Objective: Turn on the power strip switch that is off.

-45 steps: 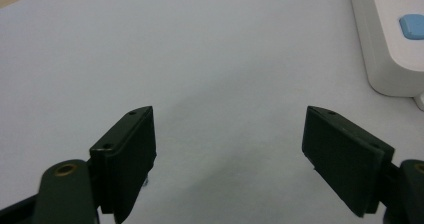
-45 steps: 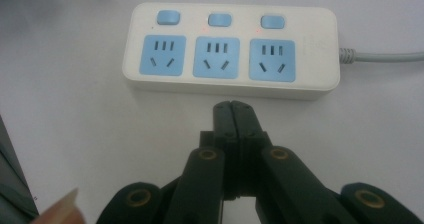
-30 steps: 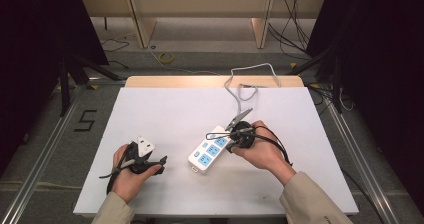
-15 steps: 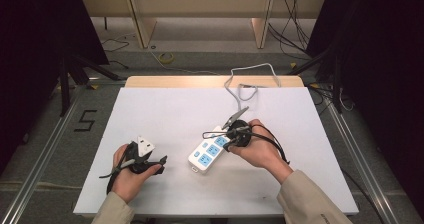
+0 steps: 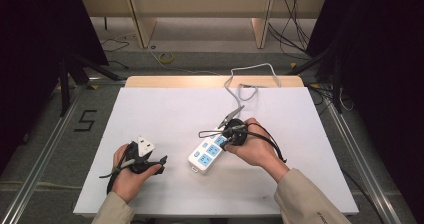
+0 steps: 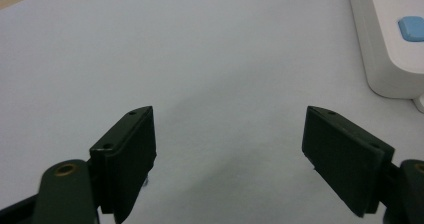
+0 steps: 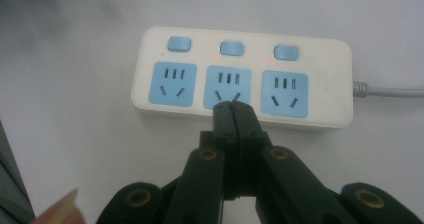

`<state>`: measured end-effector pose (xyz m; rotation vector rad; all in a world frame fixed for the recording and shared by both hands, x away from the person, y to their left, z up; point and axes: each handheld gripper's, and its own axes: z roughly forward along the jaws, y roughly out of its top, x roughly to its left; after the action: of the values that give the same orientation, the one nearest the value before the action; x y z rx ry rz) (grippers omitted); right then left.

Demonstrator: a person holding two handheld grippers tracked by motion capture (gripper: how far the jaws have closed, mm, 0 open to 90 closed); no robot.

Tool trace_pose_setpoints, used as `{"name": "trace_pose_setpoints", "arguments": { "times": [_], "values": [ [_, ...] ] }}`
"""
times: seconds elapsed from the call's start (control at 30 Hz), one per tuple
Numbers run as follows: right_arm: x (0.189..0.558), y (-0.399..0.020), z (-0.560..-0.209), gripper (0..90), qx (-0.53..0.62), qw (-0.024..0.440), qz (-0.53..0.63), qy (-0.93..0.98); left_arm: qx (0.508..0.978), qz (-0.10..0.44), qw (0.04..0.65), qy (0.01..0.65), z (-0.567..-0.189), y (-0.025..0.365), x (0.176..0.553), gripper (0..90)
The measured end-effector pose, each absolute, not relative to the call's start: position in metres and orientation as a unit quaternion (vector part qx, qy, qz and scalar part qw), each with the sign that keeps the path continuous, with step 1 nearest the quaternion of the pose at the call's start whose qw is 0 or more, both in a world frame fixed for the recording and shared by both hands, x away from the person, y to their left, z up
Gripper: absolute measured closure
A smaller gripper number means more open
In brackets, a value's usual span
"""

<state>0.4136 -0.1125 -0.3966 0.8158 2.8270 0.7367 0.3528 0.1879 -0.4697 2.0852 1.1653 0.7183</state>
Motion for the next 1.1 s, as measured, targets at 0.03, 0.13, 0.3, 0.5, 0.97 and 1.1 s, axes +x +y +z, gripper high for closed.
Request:
{"name": "trace_pose_setpoints", "arguments": {
  "times": [0.03, 0.13, 0.3, 0.5, 0.97, 1.1],
  "values": [
    [0.414, -0.112, -0.396, 90.0, 0.266, 0.055, 0.242, 0.931, 0.792, 0.273, 0.318, 0.443, -0.470, 0.188, 0.353, 21.4],
    [0.414, -0.109, -0.397, 90.0, 0.266, 0.053, 0.243, 0.931, 0.792, 0.273, 0.318, 0.443, -0.470, 0.188, 0.353, 21.4],
    [0.416, -0.105, -0.397, 90.0, 0.264, 0.053, 0.241, 0.932, 0.792, 0.273, 0.319, 0.443, -0.470, 0.188, 0.353, 21.4],
    [0.417, -0.099, -0.397, 90.0, 0.259, 0.052, 0.240, 0.934, 0.793, 0.272, 0.317, 0.443, -0.469, 0.188, 0.353, 21.4],
    [0.420, -0.092, -0.397, 90.0, 0.254, 0.051, 0.238, 0.936, 0.792, 0.273, 0.319, 0.443, -0.469, 0.188, 0.353, 21.4],
    [0.421, -0.089, -0.398, 90.0, 0.254, 0.050, 0.236, 0.936, 0.792, 0.273, 0.319, 0.443, -0.469, 0.188, 0.353, 21.4]
  ]
}}
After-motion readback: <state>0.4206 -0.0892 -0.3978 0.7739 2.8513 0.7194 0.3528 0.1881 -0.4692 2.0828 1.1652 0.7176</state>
